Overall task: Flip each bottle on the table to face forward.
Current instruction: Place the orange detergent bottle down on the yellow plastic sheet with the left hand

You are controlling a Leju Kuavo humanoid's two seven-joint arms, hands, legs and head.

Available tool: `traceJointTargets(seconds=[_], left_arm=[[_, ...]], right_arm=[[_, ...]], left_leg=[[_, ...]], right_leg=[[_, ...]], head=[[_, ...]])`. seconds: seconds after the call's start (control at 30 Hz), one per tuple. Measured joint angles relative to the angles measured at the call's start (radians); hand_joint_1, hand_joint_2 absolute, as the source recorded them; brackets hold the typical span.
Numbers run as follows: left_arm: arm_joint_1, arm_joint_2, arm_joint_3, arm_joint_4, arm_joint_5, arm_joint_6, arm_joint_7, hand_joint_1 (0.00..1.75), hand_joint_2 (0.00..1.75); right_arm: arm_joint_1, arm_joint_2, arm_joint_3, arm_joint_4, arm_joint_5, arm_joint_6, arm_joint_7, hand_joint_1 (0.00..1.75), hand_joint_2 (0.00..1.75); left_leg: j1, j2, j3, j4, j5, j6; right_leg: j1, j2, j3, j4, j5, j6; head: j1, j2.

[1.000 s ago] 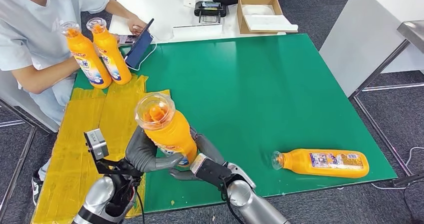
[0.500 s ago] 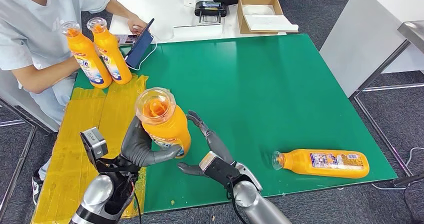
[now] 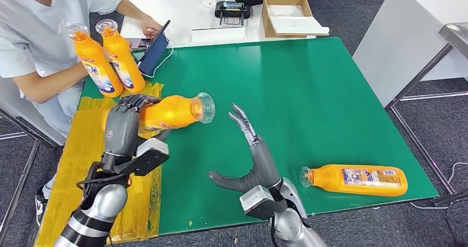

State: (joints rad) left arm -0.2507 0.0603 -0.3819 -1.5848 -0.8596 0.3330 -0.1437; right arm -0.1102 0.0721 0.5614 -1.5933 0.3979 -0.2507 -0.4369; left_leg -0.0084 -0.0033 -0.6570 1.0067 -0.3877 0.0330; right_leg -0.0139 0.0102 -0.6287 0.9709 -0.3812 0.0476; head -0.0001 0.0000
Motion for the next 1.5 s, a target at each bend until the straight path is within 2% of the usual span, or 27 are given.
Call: traceJointTargets(seconds=[0.1, 0.33, 0.67, 0.9, 1.03, 1.13, 1.17, 1.27, 1.3, 1.5], left_arm=[[-0.029, 0.029, -0.002, 0.041, -0.26, -0.056, 0.124, 1.75, 1.75], [-0.107, 0.089, -0.046, 0.158, -0.451, -0.196, 0.212, 1.75, 1.75], [-0.24, 0.131, -0.122, 0.356, -0.461, -0.339, 0.231, 1.75, 1.75], [-0.271, 0.137, -0.139, 0.405, -0.449, -0.356, 0.224, 1.75, 1.75], [-0.338, 0.146, -0.185, 0.553, -0.324, -0.429, 0.163, 1.75, 1.75], [-0.364, 0.145, -0.204, 0.635, -0.253, -0.445, 0.148, 1.75, 1.75], [-0.368, 0.143, -0.206, 0.656, -0.235, -0.444, 0.145, 1.52, 1.75], [-0.375, 0.139, -0.212, 0.711, -0.189, -0.431, 0.142, 0.52, 1.75], [-0.376, 0.138, -0.213, 0.725, -0.176, -0.428, 0.142, 0.42, 1.75], [-0.385, 0.129, -0.214, 0.776, -0.137, -0.414, 0.132, 0.42, 1.75]], right_arm=[[0.032, -0.017, -0.013, -0.107, 0.057, -0.062, -0.006, 0.0, 1.75], [0.074, -0.04, -0.042, -0.255, 0.117, -0.162, -0.022, 0.0, 1.75], [0.083, -0.057, -0.061, -0.352, 0.121, -0.226, -0.022, 0.0, 1.75], [0.081, -0.06, -0.061, -0.36, 0.119, -0.228, -0.016, 0.0, 1.75], [0.066, -0.067, -0.061, -0.361, 0.108, -0.222, -0.013, 0.0, 1.75], [0.054, -0.068, -0.061, -0.355, 0.096, -0.215, -0.012, 0.0, 1.75], [0.051, -0.068, -0.06, -0.353, 0.092, -0.213, -0.011, 0.0, 1.75], [0.046, -0.068, -0.058, -0.347, 0.076, -0.202, -0.012, 0.0, 1.75], [0.045, -0.068, -0.058, -0.345, 0.072, -0.199, -0.012, 0.0, 1.75], [0.038, -0.068, -0.057, -0.336, 0.066, -0.191, -0.013, 0.0, 1.75]], left_leg=[[0.0, 0.0, 0.0, 0.0, 0.0, 0.0], [0.0, 0.0, 0.0, 0.0, 0.0, 0.0], [0.0, 0.001, 0.0, 0.0, 0.0, 0.0], [0.0, 0.001, 0.0, 0.0, 0.0, 0.0], [0.0, 0.001, 0.0, 0.0, 0.001, 0.0], [0.0, 0.001, 0.0, 0.0, 0.001, 0.0], [0.0, 0.001, 0.0, 0.0, 0.001, 0.0], [0.0, 0.001, 0.0, 0.0, 0.001, 0.0], [0.0, 0.001, 0.0, 0.0, 0.001, 0.0], [0.0, 0.0, 0.0, 0.0, 0.001, 0.0]], right_leg=[[0.0, 0.0, 0.0, 0.0, 0.0, 0.0], [0.0, 0.0, 0.0, 0.0, 0.0, 0.0], [0.0, 0.0, 0.0, 0.0, 0.001, 0.0], [0.0, 0.0, 0.0, 0.0, 0.001, 0.0], [0.0, 0.0, 0.0, 0.0, 0.001, 0.0], [0.0, 0.0, 0.0, 0.0, 0.001, 0.0], [0.0, 0.0, 0.0, 0.0, 0.001, 0.0], [0.0, 0.0, 0.0, 0.0, 0.001, 0.0], [0.0, 0.0, 0.0, 0.0, 0.001, 0.0], [0.0, 0.0, 0.001, 0.0, 0.001, 0.0]], head=[[0.0, 0.0], [0.0, 0.0], [0.0, 0.0], [0.0, 0.0], [0.0, 0.0], [0.0, 0.0], [0.0, 0.0], [0.0, 0.0], [0.0, 0.0], [0.0, 0.0]])
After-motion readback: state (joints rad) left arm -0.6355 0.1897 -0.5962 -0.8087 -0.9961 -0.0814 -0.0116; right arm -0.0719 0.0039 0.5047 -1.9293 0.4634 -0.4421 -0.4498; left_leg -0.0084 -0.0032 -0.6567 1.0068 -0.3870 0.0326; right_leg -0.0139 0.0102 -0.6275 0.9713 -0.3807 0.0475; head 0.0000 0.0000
